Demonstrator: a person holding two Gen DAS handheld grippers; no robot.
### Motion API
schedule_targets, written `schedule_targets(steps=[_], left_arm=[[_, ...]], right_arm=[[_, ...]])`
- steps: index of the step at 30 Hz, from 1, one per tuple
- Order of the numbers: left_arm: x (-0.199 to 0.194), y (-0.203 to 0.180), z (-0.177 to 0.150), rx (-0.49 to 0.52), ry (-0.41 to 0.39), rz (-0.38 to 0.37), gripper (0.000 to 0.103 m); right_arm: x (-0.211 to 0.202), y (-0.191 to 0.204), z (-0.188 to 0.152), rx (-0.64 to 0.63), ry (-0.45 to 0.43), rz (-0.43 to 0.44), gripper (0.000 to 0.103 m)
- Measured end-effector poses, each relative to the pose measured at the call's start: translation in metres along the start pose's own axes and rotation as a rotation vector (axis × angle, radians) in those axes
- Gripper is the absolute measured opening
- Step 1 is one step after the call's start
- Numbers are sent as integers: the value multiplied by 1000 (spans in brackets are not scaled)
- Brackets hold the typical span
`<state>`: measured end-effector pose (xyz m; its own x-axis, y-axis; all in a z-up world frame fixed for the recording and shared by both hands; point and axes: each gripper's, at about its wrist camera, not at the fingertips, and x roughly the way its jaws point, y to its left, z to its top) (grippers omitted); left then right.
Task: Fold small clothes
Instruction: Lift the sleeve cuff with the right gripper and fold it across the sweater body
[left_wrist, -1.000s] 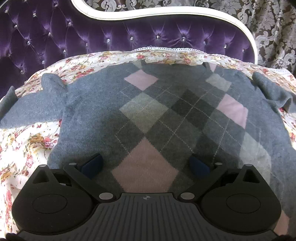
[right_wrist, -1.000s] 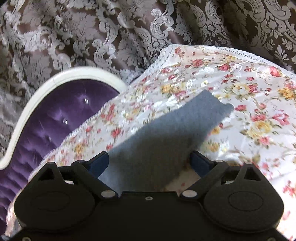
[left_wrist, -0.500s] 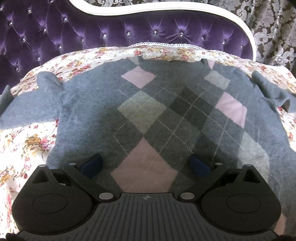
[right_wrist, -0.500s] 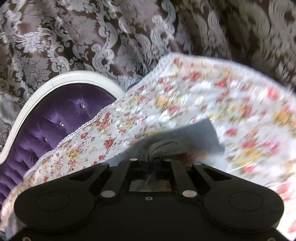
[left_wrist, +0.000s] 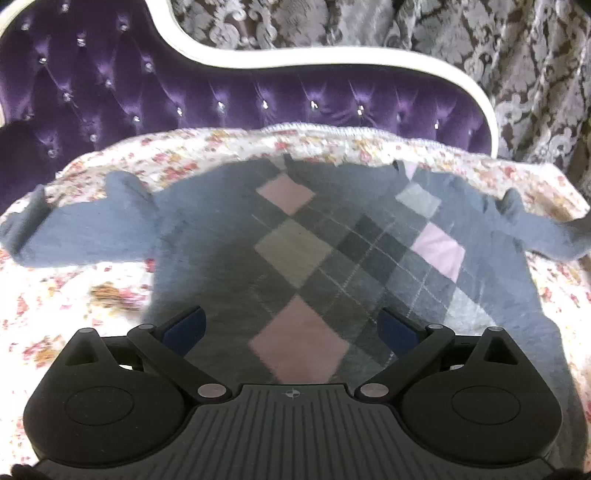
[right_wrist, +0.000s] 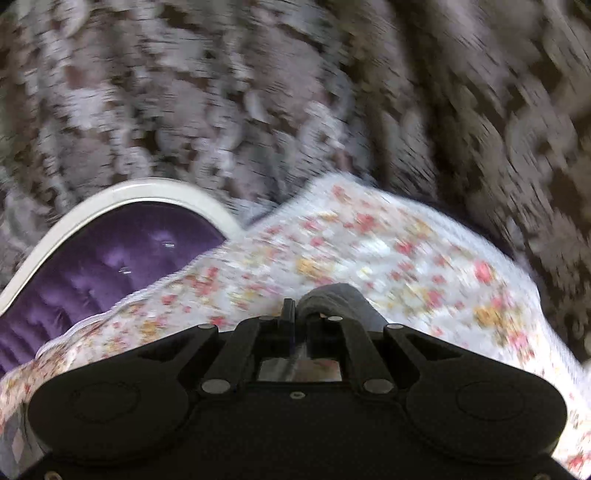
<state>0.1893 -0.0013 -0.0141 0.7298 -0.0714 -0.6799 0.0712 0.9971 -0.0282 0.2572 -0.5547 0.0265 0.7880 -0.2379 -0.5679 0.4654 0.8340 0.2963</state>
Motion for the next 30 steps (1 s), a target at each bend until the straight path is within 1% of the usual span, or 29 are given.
schedule_targets(steps=[3,6,9,11,14,18,20,22,25,28,29,30], left_arm=[[-14,13,-1,-15,-17,6,100],[-26,26,-4,-34,-31,12,100],[-37,40,-9,-49,-42,23,100],[-43,49,-12,-60,-51,35,100],[-47,63,-16,-79,-54,54,100],[-47,81,-22,-111,-43,70,100],[-47,88,-26,-120,-37,82,100],[-46,94,-30,-129,-26,89,100],[-44,100,-35,-129,-15,98,100],[-41,104,-37,-125,-5,104,100],[-40,104,-37,-122,-5,102,100],[-40,104,-35,-118,-8,100,100]], right_arm=[[-22,51,10,-104,-28,64,13],[-45,111,12,-186,-42,167,13],[-62,174,4,-258,-29,283,13],[-71,219,-9,-305,-7,360,13],[-76,280,-38,-372,31,458,13],[-70,352,-96,-470,116,543,13],[-61,384,-133,-543,157,559,13],[-55,408,-167,-637,166,554,13],[-44,430,-210,-723,225,563,13],[-40,439,-242,-783,253,582,19],[-41,442,-249,-800,262,606,28],[-45,443,-254,-810,270,639,49]])
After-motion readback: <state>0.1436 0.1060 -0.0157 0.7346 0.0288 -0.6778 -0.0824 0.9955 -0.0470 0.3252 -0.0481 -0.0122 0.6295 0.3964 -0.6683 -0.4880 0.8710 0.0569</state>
